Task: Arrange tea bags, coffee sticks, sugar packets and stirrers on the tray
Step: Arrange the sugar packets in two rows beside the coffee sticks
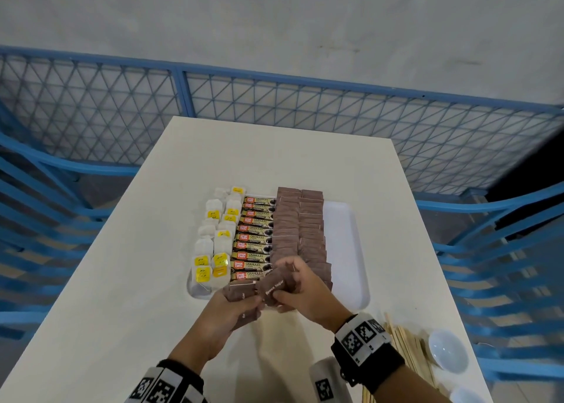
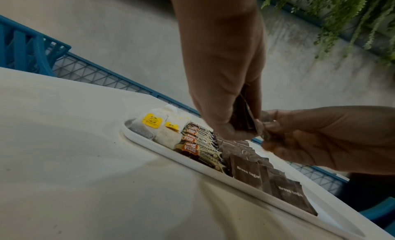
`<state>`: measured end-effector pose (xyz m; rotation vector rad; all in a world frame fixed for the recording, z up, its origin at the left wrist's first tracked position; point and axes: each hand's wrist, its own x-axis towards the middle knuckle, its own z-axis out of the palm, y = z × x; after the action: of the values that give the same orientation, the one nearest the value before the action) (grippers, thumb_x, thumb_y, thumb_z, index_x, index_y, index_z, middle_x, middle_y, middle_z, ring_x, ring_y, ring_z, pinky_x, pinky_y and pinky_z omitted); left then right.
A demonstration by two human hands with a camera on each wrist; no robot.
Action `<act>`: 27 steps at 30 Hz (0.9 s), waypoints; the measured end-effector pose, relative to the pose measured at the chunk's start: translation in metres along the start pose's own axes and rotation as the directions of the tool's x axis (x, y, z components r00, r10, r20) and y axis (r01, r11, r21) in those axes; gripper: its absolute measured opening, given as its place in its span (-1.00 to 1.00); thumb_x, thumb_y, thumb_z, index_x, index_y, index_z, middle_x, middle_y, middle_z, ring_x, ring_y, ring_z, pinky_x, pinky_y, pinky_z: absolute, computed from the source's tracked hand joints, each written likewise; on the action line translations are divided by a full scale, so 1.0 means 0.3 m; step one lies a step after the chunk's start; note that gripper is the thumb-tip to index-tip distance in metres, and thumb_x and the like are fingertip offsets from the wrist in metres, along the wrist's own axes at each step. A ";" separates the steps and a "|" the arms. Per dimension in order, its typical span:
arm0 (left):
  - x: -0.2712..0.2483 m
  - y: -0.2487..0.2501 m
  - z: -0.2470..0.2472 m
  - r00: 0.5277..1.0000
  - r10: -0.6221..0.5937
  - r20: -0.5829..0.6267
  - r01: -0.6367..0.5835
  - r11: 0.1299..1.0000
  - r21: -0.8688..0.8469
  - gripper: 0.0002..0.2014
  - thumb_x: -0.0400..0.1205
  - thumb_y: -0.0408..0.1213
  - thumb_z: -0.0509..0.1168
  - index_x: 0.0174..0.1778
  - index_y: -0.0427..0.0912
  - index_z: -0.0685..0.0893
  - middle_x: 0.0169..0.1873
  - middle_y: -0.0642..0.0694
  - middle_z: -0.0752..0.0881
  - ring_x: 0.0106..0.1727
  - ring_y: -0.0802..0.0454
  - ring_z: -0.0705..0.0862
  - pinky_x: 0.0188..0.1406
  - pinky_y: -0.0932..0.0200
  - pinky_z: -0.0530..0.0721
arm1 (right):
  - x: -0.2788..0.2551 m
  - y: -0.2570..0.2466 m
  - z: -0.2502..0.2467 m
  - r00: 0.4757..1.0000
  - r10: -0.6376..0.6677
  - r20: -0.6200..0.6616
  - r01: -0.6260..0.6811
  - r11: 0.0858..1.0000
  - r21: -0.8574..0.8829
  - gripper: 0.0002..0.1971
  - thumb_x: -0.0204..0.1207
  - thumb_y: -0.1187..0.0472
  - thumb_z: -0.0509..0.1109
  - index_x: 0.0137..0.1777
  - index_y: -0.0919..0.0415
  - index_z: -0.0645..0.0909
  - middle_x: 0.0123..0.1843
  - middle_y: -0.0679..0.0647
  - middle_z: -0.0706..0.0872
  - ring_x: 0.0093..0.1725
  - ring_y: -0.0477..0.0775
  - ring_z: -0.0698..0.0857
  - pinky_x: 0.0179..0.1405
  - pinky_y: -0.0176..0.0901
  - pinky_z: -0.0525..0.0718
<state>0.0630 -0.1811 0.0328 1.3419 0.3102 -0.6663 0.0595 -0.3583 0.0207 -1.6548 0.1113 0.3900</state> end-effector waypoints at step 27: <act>-0.002 0.014 -0.002 1.000 0.019 -0.022 -0.021 0.994 -0.105 -0.70 0.54 -0.63 0.26 0.15 -0.33 0.69 -0.02 -0.28 0.81 -0.03 -0.14 0.79 -0.04 0.05 0.78 | 0.016 0.040 0.001 0.955 -0.168 -0.245 0.021 0.862 -0.506 -0.86 0.59 0.00 0.28 -0.10 0.05 0.53 -0.12 -0.06 0.47 -0.10 -0.16 0.42 -0.02 -0.30 0.36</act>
<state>0.0650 -0.1801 0.0364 1.2502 0.3435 -0.6113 0.0604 -0.3588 0.0078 -2.2196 0.1484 0.1011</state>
